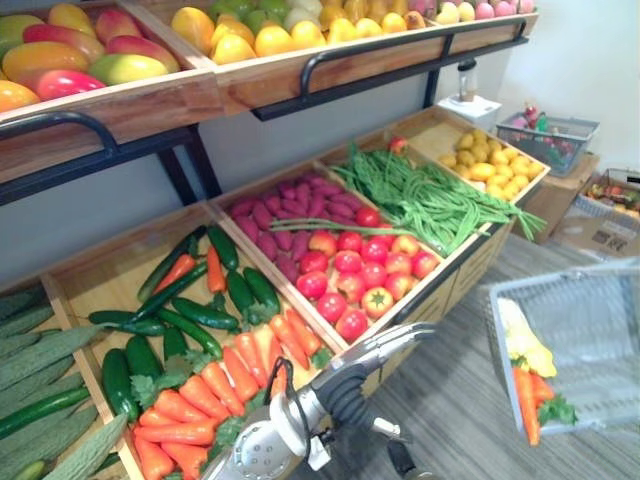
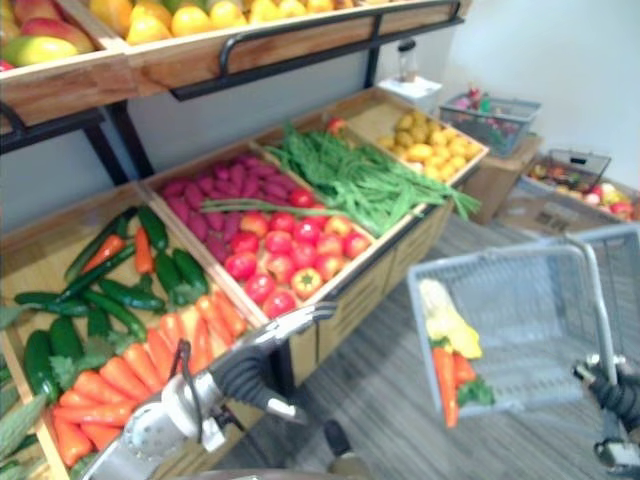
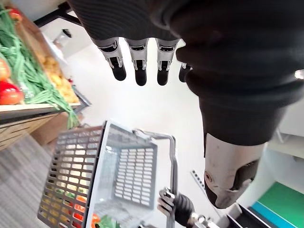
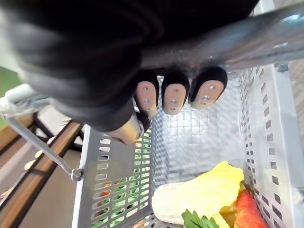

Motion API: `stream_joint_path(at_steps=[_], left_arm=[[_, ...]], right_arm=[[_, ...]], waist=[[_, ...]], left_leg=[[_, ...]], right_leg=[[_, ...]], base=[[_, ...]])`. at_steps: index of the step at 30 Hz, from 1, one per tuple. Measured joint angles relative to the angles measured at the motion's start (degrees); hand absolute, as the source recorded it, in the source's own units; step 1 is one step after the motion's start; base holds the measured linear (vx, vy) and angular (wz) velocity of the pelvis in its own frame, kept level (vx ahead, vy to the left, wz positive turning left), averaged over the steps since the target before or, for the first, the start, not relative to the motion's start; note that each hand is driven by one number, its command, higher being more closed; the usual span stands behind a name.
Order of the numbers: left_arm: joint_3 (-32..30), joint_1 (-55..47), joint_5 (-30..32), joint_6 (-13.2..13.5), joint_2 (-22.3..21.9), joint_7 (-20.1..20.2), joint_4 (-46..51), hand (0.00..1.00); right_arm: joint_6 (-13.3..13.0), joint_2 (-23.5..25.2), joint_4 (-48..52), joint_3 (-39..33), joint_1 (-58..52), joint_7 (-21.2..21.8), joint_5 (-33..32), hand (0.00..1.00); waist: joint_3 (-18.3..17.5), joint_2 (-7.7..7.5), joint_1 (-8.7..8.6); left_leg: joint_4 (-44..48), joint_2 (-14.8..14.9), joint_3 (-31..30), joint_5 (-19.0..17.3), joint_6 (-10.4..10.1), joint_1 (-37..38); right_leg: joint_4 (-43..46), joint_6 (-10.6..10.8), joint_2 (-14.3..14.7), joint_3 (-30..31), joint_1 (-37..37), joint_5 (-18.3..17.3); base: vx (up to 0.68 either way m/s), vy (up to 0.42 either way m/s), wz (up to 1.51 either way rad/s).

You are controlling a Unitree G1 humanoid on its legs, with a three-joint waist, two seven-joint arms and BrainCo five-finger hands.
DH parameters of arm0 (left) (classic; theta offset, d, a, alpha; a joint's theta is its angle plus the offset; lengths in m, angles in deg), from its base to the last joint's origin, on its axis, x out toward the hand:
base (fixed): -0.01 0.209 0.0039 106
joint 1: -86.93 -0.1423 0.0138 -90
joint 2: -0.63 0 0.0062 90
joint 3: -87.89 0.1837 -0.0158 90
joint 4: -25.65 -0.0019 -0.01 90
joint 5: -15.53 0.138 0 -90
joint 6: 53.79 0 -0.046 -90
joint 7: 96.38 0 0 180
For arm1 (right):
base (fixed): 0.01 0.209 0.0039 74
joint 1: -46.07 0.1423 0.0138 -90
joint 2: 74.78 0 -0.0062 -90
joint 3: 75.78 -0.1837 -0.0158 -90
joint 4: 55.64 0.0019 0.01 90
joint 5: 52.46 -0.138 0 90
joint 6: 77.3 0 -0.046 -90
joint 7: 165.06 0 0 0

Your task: Pick vegetable in the basket

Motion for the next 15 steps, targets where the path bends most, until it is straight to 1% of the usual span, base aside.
stream_joint_path(at_steps=[1, 3, 5, 7, 9, 11, 12, 13, 15], left_arm=[[-0.74, -0.95, 0.9, -0.17, -0.07, 0.02, -1.22, 0.0], [-1.72, -2.07, 1.78, -0.33, -0.23, 0.02, -3.67, 0.0], [-2.72, -3.29, 2.35, -0.97, -0.45, -0.01, -5.84, 0.0], [-4.38, -4.69, 3.55, -1.12, -1.41, -0.05, -8.78, 0.0], [-6.87, -5.63, 5.39, -1.29, -2.95, -0.64, -15.14, 0.0], [-9.08, -6.27, 7.44, -1.68, -3.96, -2.3, -20.81, 0.0], [-10.17, -6.46, 8.7, -2.46, -4.1, -2.82, -24.31, 0.0], [-10.83, -6.53, 9.58, -2.77, -4.16, -3.19, -25.84, 0.0], [-12.95, -7.26, 12.13, -3.7, -4.54, -5.02, -32.01, 0.0]], right_arm=[[0.57, 1.86, -0.99, 0.14, -0.24, -0.74, 1.77, 1.0], [0.88, 4.16, -2.52, 0.62, -0.84, -2.21, 3.79, 1.0], [1.07, 5.82, -3.51, 1.34, -1.83, -3.0, 4.5, 1.0], [1.07, 7.0, -4.88, 2.17, -2.49, -4.42, 5.95, 1.0], [1.1, 8.87, -6.49, 2.24, -3.07, -5.72, 6.65, 1.0], [1.12, 10.12, -7.44, 2.27, -3.09, -7.11, 7.54, 1.0], [1.11, 10.56, -7.82, 2.27, -3.09, -7.88, 8.6, 1.0], [1.1, 10.7, -8.09, 2.29, -2.98, -8.24, 8.82, 1.0], [1.03, 11.18, -10.27, 2.31, -2.12, -9.26, 9.41, 1.0]], waist=[[0.0, -0.01, 0.04], [-0.02, -0.1, 0.19], [0.0, -0.18, 0.3], [0.02, -0.32, 0.83], [0.04, -0.81, 1.54], [0.02, -1.08, 1.62], [-0.12, -1.03, 1.58], [-0.11, -1.03, 1.62], [-0.15, -0.91, 1.79]], left_leg=[[-0.04, -0.06, -0.11, -0.01, 0.04, -0.04], [-0.03, -0.06, -0.6, -0.06, 0.29, -0.43], [-0.08, -0.37, -1.23, -0.05, 0.53, -0.88], [-0.16, -0.46, -1.53, -0.09, 0.64, -0.84], [-0.16, -0.54, -2.73, -0.07, 0.82, -1.34], [-0.14, -0.59, -3.93, 0.05, 1.04, -2.08], [-0.03, -0.52, -4.8, 0.08, 1.1, -2.63], [-0.04, -0.51, -5.16, 0.1, 1.13, -2.75], [-0.04, -0.22, -6.57, 0.13, 1.15, -2.86]], right_leg=[[-0.05, 0.01, -0.16, -0.1, 0.03, -0.01], [-0.34, 0.02, -0.66, -0.42, 0.03, -0.02], [-0.78, 0.03, -1.26, -0.88, 0.1, -0.02], [-1.0, 0.03, -1.5, -1.26, 0.43, -0.02], [-1.26, 0.04, -2.13, -2.4, 0.73, -0.04], [-1.38, 0.0, -2.67, -3.67, 0.74, -0.04], [-1.67, 0.0, -3.02, -4.56, 0.94, -0.03], [-1.85, 0.0, -3.15, -4.89, 1.09, -0.02], [-2.23, 0.03, -3.28, -6.7, 2.09, 0.01]], base=[[0.01, -0.042, 0.03], [0.0, -0.037, 0.11], [0.0, -0.032, 0.16], [0.02, -0.026, 0.12], [0.02, -0.028, 0.24], [0.02, -0.043, 0.35], [0.03, -0.051, 0.35], [0.03, -0.045, 0.33], [0.04, -0.047, 0.34]])
